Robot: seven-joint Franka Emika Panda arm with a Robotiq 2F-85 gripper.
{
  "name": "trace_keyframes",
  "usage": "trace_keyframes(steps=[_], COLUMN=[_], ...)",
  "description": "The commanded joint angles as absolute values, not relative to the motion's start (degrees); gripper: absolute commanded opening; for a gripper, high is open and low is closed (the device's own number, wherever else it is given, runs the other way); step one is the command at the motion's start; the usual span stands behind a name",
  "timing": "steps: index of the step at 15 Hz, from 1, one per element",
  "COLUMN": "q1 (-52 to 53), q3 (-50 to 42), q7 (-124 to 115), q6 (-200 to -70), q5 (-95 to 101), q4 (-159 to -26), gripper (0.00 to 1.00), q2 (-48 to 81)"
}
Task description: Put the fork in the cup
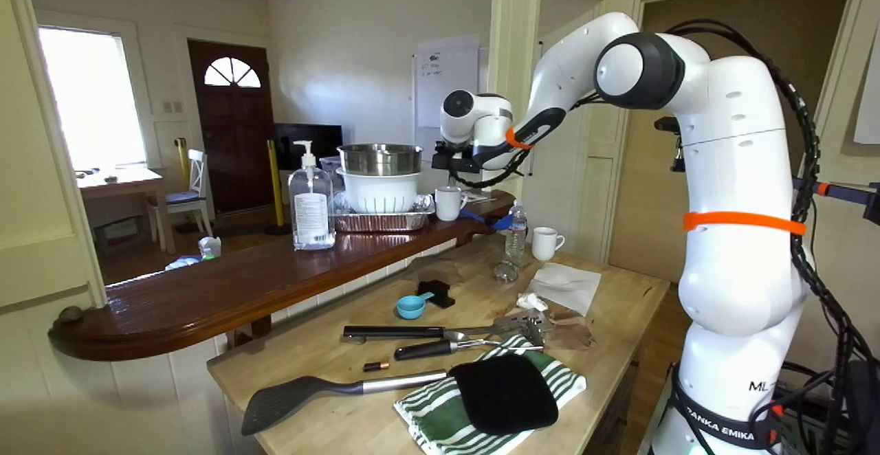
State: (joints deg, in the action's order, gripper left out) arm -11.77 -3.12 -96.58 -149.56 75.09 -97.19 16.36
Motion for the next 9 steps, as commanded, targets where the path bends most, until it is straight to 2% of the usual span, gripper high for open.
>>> trace_keyframes(steps=[1, 9], q1=[-11.0, -10.7], q3=[-3.7, -3.6], q7=[-102.1, -104.4], q6=[-150.8, -150.2], q5=[80.1, 82.7], q4=[-95.3, -96.4], gripper=[0.03, 0.03], q2=[18.5, 19.1])
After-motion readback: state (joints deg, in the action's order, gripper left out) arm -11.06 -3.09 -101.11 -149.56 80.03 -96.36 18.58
